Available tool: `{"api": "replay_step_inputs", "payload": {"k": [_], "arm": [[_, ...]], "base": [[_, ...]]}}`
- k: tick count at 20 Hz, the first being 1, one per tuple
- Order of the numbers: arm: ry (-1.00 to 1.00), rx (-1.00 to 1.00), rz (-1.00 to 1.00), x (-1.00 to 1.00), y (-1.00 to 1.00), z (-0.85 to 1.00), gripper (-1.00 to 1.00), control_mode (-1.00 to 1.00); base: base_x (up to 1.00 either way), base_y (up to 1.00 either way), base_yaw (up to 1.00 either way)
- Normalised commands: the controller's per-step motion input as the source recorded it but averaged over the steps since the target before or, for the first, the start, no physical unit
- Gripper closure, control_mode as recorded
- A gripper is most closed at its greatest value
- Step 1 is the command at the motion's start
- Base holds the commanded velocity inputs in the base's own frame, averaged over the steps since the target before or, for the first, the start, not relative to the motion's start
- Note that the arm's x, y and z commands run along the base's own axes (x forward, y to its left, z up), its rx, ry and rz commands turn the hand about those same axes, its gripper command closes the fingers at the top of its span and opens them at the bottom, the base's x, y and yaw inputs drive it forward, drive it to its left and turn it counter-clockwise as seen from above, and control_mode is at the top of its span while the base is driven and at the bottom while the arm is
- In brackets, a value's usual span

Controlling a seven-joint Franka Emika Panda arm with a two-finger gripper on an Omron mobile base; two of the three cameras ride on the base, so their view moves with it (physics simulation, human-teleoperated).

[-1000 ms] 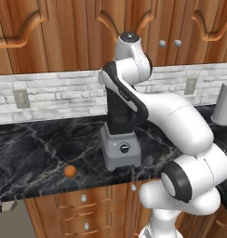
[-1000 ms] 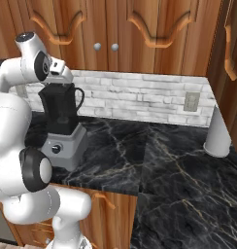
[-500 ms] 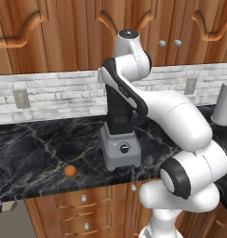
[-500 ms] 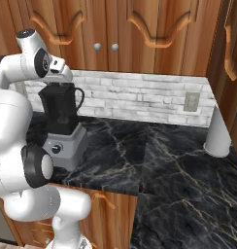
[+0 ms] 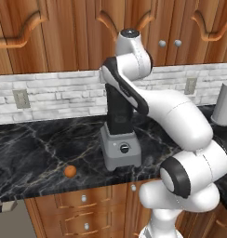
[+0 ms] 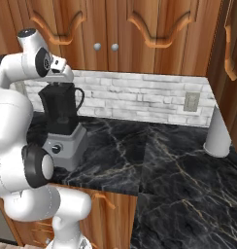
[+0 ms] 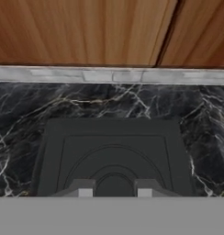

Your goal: Open the blender lid, put the tangerine in the blender, close the lid, and start the blender.

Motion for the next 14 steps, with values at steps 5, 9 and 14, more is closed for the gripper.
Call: {"api": "replay_step_inputs", "payload": {"k": [5, 9, 14], "arm": [[-0.09, 0.00, -0.05, -0.37, 0.00, 0.39, 1.00, -1.00], [-0.08, 0.00, -0.04, -0.36, 0.00, 0.42, 1.00, -1.00], [-0.06, 0.00, -0.04, -0.35, -0.06, 0.28, 1.00, -1.00]], "base": [[0.00, 0.00, 0.00], [0.00, 0.00, 0.00], [0.00, 0.00, 0.00]]}}
